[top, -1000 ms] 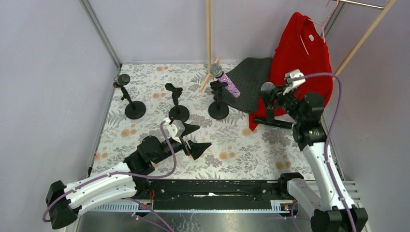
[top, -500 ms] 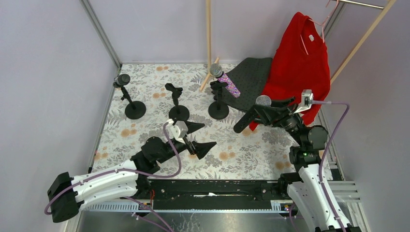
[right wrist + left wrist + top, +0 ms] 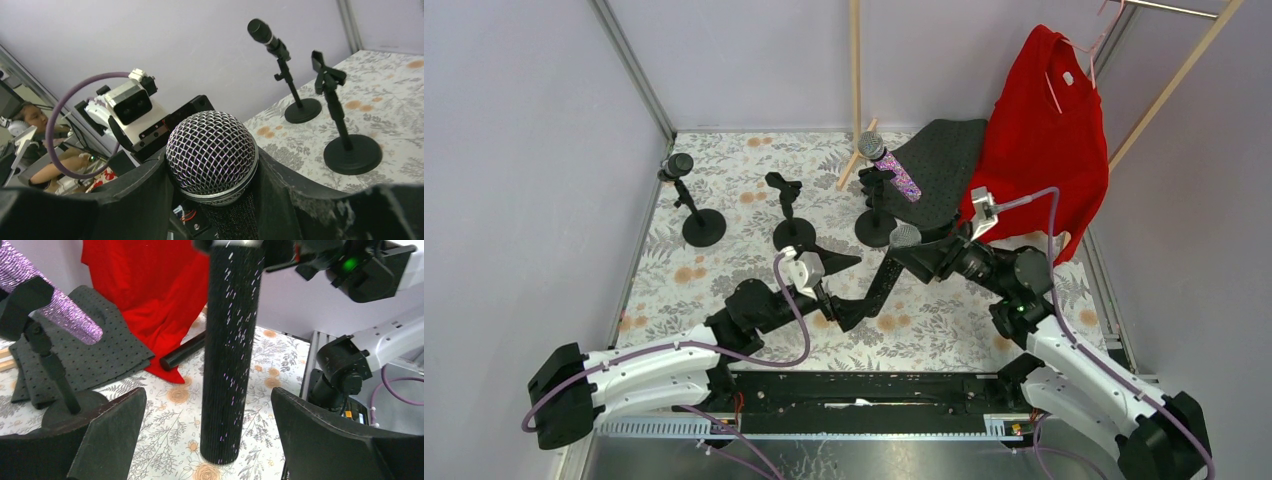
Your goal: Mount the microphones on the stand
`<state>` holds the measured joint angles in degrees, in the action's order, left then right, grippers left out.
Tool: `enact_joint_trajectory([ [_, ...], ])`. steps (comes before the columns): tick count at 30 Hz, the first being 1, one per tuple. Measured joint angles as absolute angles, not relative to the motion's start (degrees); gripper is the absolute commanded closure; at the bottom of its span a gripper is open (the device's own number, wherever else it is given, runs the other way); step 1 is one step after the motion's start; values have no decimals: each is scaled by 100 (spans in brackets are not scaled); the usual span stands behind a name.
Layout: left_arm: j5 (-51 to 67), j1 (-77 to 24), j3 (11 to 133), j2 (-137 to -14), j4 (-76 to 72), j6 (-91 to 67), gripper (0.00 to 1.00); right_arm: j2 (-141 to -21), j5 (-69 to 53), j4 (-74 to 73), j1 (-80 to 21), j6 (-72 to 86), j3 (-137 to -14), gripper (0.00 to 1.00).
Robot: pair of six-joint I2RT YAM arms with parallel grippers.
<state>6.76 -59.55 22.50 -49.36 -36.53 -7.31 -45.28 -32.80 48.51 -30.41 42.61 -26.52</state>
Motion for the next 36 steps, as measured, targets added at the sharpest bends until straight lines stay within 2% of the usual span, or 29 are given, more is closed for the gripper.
enact_joint_trajectory([
  [7, 1107, -6038, 2255, -5078, -3785, -735, 2, -5083, -2939, 4952, -3841, 3824, -2856, 80],
  [12, 1227, -6086, 2255, -5162, -3780, -760, 8, -5269, -2797, 5085, -4123, 3721, -2934, 79],
  [19, 1229, -6095, 2250, -5177, -3795, -871, 29, -5271, -2753, 5181, -4217, 3721, -3111, 73],
  [26, 1155, -6084, 2250, -5179, -3872, -943, 63, -5192, -2810, 5124, -4261, 3798, -3168, 68],
  [28, 1160, -6082, 2250, -5196, -3879, -941, 76, -5170, -2810, 5103, -4270, 3798, -3168, 60],
  [30, 1177, -6080, 2250, -5227, -3903, -963, 90, -5153, -2805, 5063, -4270, 3793, -3168, 48],
  [32, 1188, -6080, 2252, -5275, -3920, -980, 99, -5120, -2808, 4978, -4270, 3750, -3168, 33],
  [36, 1282, -6097, 2265, -5369, -3844, -998, 100, -4958, -2755, 4729, -4270, 3542, -3192, 15],
])
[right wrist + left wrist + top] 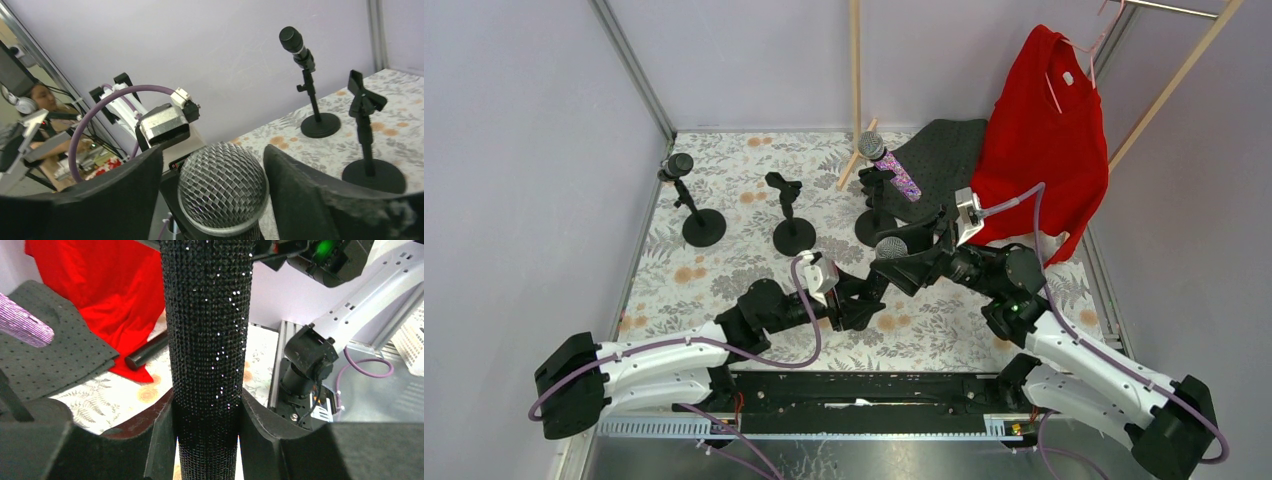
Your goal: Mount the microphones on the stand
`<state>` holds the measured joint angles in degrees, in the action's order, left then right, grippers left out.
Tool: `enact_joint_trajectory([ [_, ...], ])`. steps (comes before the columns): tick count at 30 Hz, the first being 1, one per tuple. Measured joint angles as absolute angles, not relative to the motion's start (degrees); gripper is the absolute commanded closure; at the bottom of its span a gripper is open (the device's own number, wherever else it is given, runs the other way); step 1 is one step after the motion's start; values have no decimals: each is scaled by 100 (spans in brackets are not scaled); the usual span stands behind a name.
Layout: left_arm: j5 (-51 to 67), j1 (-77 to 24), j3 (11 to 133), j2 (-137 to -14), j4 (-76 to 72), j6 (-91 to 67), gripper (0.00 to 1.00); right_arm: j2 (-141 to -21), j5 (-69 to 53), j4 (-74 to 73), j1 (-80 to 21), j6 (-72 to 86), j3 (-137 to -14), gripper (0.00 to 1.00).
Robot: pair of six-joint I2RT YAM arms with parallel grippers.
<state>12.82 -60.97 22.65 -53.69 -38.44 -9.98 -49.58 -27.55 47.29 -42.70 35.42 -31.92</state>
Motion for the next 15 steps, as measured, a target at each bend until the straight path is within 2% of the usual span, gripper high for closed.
enact_joint_trajectory([
  [4, 1367, -6117, 2265, -5389, -3649, -1011, 100, -4652, -2700, 4296, -4270, 3164, -3317, 10],
  [15, 1326, -6119, 2265, -5315, -3699, -1079, 100, -4510, -2707, 4156, -4270, 2985, -3052, 9],
])
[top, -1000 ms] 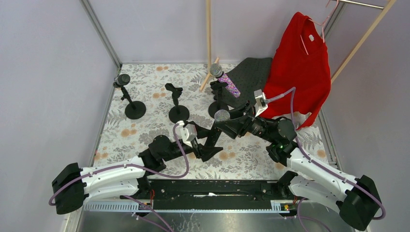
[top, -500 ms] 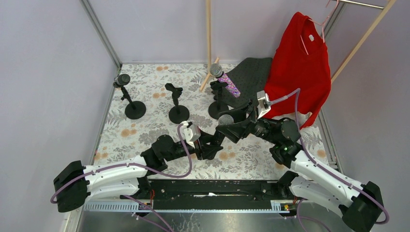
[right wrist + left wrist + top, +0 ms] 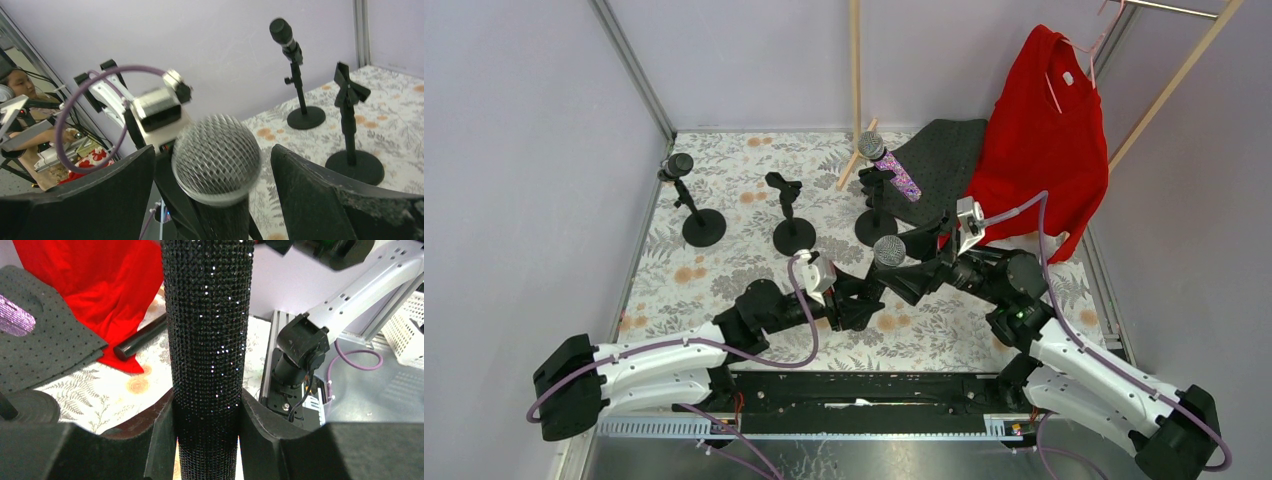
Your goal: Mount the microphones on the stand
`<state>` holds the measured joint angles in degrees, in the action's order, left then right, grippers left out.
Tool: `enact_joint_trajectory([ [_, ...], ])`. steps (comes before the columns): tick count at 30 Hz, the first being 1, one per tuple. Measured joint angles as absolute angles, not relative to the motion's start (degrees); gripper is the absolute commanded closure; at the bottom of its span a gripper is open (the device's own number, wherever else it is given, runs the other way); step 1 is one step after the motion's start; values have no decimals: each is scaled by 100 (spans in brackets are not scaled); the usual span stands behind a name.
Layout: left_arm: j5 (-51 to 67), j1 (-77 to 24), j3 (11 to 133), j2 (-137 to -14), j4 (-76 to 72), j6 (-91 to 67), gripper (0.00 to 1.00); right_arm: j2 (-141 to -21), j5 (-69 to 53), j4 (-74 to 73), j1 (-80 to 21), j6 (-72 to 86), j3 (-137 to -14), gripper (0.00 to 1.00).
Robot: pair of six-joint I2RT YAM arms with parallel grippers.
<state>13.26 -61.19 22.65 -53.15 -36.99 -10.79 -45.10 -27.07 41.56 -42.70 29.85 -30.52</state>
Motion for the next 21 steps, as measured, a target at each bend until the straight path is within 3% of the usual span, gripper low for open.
enact_joint_trajectory([
  [4, 1284, -6119, 2263, -5207, -3872, -1144, 100, -4593, -2709, 4169, -4270, 2982, -2847, 10],
  [14, 1122, -6112, 2235, -5175, -3999, -1256, 100, -5137, -2856, 4984, -4270, 3162, -2700, 26],
  [21, 1046, -6112, 2235, -5186, -4003, -1273, 98, -5516, -2991, 5485, -4281, 3317, -2700, 20],
])
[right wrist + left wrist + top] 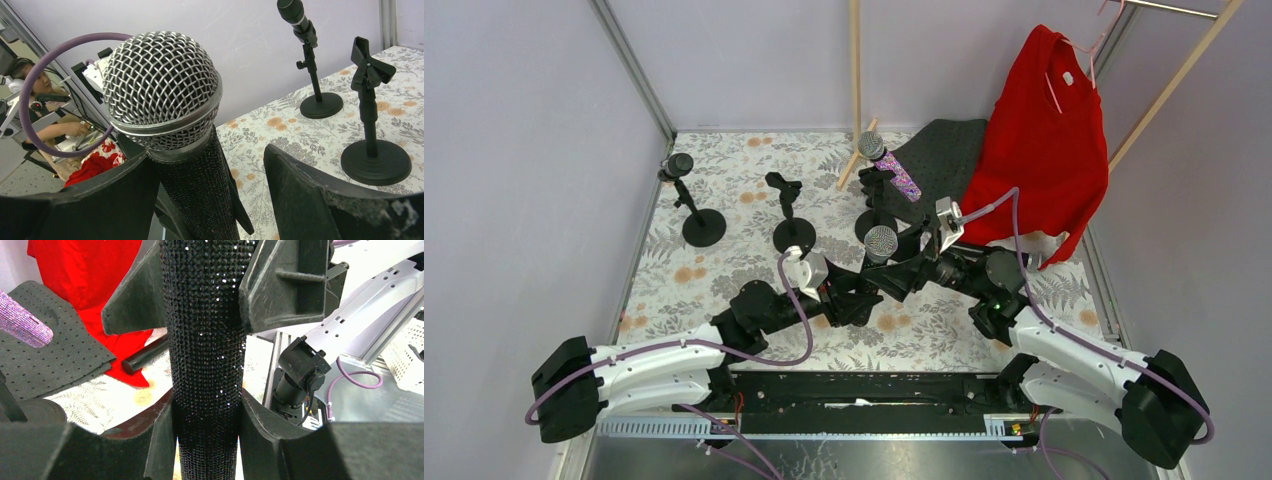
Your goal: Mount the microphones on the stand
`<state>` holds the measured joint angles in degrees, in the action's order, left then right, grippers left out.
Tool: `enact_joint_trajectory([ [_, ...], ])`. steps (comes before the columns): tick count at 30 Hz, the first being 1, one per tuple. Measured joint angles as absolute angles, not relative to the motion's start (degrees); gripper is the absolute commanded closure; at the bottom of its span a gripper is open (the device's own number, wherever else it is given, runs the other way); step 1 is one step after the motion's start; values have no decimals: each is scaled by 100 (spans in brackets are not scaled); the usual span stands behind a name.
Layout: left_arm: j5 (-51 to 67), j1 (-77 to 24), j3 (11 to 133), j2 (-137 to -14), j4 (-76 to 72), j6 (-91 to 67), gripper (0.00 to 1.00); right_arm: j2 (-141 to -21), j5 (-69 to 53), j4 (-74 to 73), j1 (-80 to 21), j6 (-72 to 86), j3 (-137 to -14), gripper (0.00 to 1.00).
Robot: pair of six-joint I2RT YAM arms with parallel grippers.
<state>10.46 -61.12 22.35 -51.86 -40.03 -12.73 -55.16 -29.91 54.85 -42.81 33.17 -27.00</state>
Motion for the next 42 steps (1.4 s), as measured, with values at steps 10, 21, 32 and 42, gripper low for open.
enact_joint_trajectory([
  [10, 963, -6106, 2235, -5196, -3966, -1317, 51, -5629, -3105, 5833, -4355, 3347, -2637, 58],
  [21, -14, -6134, 1959, -4423, -3579, -1033, 1, -4939, -2484, 5199, -4355, 3061, -2364, 94],
  [32, -2672, -6110, 213, -4274, -4176, -1063, 1, -3463, -1540, 3422, -4355, 2327, -2259, 96],
  [42, -2923, -4143, 294, -6386, -6154, -895, 1, -2556, -1326, 1831, -4355, 2071, -2158, 97],
])
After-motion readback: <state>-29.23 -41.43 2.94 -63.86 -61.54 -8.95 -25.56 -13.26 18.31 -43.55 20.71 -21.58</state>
